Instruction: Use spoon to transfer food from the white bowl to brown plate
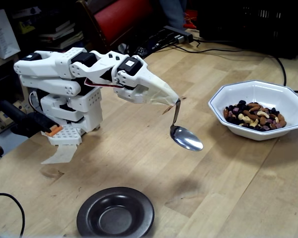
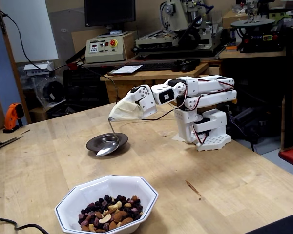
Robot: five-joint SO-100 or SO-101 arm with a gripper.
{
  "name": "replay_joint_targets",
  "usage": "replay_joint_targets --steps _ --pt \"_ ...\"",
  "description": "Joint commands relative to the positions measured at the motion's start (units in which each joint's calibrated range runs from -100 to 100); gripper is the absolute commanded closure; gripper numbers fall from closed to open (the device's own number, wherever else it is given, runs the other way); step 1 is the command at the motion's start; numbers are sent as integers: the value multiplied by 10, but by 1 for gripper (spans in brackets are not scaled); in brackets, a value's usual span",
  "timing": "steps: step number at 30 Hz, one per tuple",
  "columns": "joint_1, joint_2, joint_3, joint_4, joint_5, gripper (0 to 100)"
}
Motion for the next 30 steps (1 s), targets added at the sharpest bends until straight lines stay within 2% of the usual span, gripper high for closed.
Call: replay_joint_targets --steps 1,30 --pt "-5 -4 47 -125 0 96" --pt "-5 -4 47 -125 0 96"
